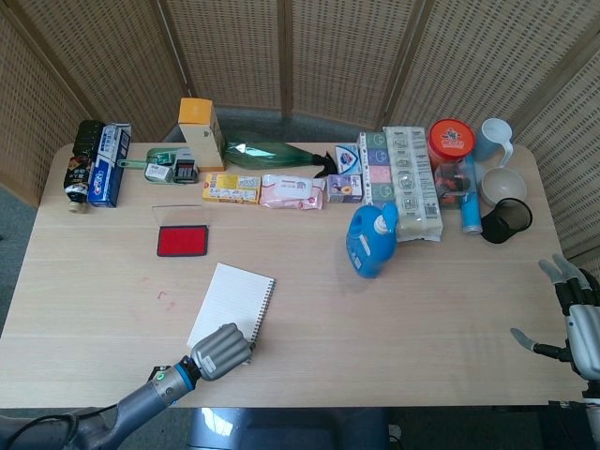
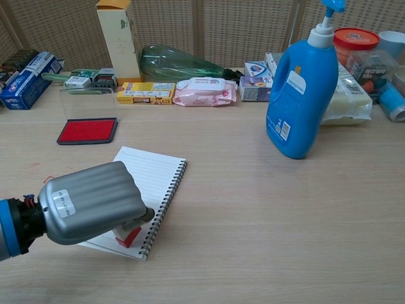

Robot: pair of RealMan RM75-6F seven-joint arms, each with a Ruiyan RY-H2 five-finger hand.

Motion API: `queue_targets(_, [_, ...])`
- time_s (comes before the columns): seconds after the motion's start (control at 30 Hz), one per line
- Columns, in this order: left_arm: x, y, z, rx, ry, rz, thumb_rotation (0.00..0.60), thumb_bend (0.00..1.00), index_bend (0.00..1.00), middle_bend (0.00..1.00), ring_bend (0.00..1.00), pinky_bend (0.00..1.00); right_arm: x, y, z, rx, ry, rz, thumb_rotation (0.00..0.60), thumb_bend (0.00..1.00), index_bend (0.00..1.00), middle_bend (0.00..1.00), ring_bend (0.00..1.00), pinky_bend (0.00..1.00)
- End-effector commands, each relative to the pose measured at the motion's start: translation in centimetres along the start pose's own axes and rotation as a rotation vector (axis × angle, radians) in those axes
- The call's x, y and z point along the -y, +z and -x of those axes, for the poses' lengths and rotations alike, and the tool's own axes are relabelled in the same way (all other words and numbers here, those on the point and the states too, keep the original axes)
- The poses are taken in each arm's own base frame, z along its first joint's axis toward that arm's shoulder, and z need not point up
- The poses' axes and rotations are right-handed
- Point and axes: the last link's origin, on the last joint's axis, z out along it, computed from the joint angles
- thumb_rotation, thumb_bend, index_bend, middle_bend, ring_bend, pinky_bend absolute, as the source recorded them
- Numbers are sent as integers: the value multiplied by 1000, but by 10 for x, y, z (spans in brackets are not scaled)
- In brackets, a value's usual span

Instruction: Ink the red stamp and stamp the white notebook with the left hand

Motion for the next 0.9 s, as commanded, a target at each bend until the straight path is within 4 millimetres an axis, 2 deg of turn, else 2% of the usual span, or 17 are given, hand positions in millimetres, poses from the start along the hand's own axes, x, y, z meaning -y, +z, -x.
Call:
queue_targets(0.03, [-1,0,2,5,-3,2,600,359,636,1000,1000,1000,0,0,0,0,1,0,522,0,29,0,0,0])
queue_targets(0.9, [-6,4,13,33,-24,3,600,358,636,1000,1000,1000,0,-1,0,0,2,1,523,0,28,0,0,0])
